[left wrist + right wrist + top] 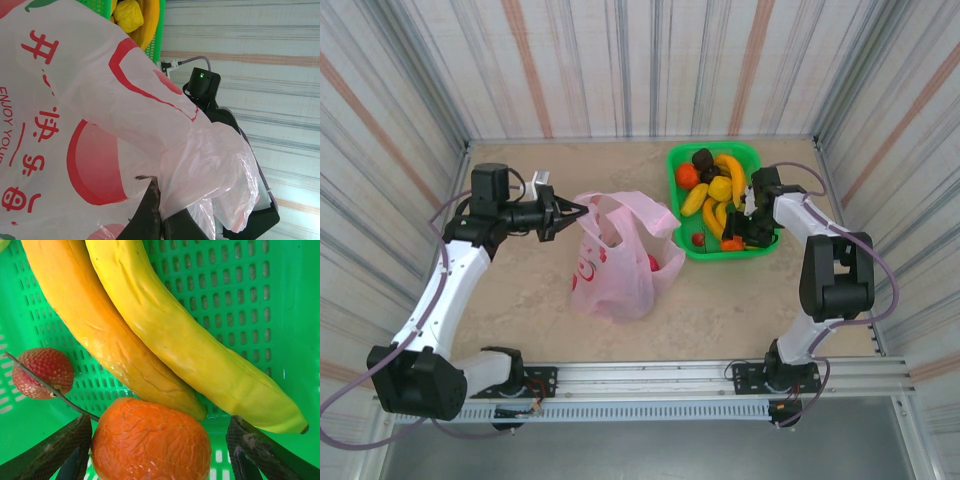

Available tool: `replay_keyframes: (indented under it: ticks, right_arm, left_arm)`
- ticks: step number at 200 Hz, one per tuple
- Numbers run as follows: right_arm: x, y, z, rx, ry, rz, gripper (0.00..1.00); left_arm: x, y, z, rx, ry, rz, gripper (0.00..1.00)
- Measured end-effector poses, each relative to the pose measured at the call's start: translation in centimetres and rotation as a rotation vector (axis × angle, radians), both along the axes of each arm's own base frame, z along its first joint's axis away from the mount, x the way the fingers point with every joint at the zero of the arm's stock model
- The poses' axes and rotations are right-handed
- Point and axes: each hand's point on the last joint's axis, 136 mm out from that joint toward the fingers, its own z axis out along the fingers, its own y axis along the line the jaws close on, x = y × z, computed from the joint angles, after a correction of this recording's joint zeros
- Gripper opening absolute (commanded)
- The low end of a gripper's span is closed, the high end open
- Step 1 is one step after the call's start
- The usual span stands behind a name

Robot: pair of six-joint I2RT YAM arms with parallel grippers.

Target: Place the fake fruits into the plastic bag and tie a complex knot

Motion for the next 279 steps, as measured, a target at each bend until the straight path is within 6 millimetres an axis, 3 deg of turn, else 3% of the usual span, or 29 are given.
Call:
replay_keyframes:
  ticks: [72, 124, 157, 180, 212, 279]
  right_arm:
    - [-0.5, 0.3, -0.3, -0.029, 0.018, 0.023, 0.72]
    - [-2.8, 0.5, -2.3, -0.131, 0.140, 0.075, 0.72]
    - [-3.8, 0.2, -2.7, -0.168, 0.187, 0.103, 0.58]
    - [-3.8, 0.1, -2.3, -0.175, 0.189, 0.106, 0.56]
    - [-3.1, 0.3, -0.1, -0.164, 0.134, 0.102, 0.56]
    - [-2.3, 0.6, 8.5, -0.068, -0.135, 0.072, 0.56]
  left_arm:
    - [0.0, 0.0, 0.0, 0.000, 0.000, 0.000, 0.00]
    - [0.0, 0.0, 0.0, 0.000, 0.000, 0.000, 0.00]
    - [0.0, 0.0, 0.0, 0.000, 0.000, 0.000, 0.00]
    - [0.0, 0.0, 0.0, 0.000, 0.000, 0.000, 0.00]
    - [0.0, 0.0, 0.0, 0.000, 0.000, 0.000, 0.00]
    - [0.0, 0.0, 0.0, 0.000, 0.000, 0.000, 0.00]
